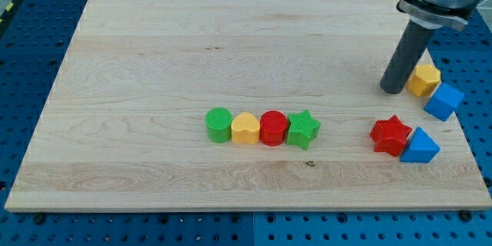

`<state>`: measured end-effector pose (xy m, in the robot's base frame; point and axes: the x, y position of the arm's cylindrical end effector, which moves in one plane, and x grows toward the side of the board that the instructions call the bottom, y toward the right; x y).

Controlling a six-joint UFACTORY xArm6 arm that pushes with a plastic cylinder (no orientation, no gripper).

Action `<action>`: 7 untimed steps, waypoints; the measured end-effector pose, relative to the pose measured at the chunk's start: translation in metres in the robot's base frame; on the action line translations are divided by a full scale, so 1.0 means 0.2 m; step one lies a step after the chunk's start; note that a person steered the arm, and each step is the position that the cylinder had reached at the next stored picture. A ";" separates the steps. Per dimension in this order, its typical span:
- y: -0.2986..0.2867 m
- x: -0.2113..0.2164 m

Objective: Slide red star to the bottom center

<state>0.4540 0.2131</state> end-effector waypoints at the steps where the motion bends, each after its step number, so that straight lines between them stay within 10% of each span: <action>1: 0.00 0.05; 7: -0.02 0.31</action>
<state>0.5166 0.2085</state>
